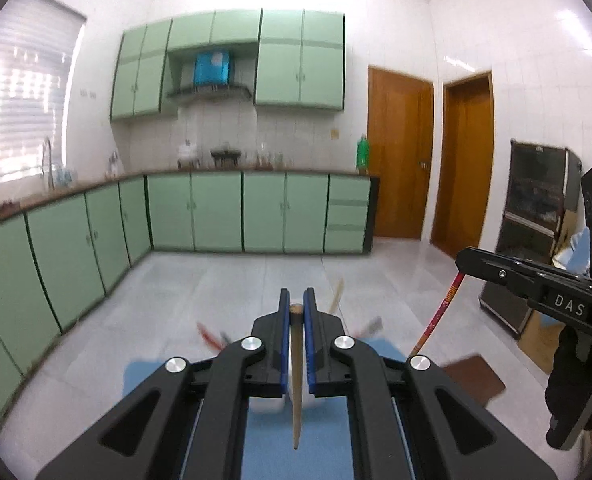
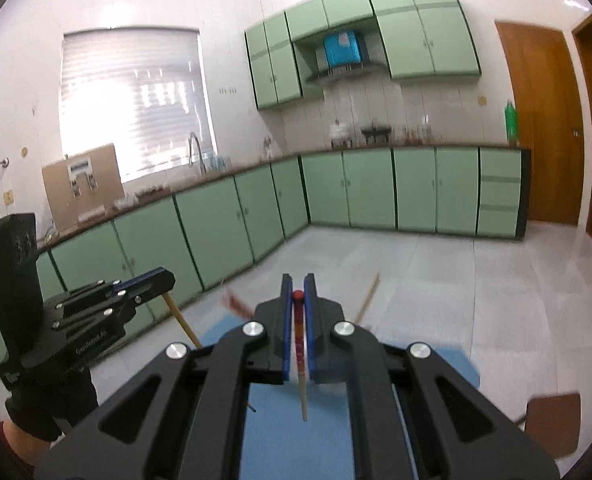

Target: Organize utensils

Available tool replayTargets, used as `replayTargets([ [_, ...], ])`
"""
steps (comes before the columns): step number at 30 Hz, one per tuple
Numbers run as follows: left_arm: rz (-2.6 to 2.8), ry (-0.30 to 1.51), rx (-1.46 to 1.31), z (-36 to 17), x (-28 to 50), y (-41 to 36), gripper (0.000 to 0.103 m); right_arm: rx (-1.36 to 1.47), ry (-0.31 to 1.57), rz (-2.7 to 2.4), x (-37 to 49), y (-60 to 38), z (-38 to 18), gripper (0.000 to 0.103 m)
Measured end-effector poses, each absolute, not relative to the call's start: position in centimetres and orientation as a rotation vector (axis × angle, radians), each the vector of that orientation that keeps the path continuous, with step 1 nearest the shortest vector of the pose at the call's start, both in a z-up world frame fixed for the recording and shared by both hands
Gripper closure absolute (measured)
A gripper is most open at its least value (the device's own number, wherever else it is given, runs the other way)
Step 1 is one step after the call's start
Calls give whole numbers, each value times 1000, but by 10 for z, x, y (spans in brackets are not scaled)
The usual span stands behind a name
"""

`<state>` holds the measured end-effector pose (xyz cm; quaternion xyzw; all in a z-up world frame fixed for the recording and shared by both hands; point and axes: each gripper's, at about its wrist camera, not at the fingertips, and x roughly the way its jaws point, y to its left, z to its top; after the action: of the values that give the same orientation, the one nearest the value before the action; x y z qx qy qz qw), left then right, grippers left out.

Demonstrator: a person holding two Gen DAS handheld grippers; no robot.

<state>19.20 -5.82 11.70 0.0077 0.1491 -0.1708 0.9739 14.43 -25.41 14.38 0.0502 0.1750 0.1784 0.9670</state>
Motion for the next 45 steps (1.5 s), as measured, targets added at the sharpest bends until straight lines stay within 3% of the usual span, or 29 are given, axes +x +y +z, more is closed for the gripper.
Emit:
replayTargets([
  [8,-303,199,10,156,256,-65,96,170,266,313,222,-267,185,98],
  [20,-295,344,5,79,348,-84,96,132,461,272,307,-257,98,98],
  [24,-287,400,2,58,358,-82,95,106,504,271,310,-250,76,92],
  [25,-289,411,2,55,358,-81,94,106,511,267,309,-251,72,88],
  [27,-286,415,4,52,353,-79,83,114,513,257,305,-254,68,78],
  [29,-284,408,2,53,346,-77,73,128,501,234,294,-260,66,57],
  [33,-266,398,-15,54,318,-67,49,158,469,195,269,-277,68,38],
  [37,-247,410,-26,47,281,-54,39,153,444,142,233,-294,67,13],
  [39,-239,419,-30,42,265,-48,30,145,436,118,209,-300,62,11],
  [45,-180,447,-33,20,213,-34,17,158,462,97,148,-306,34,5],
])
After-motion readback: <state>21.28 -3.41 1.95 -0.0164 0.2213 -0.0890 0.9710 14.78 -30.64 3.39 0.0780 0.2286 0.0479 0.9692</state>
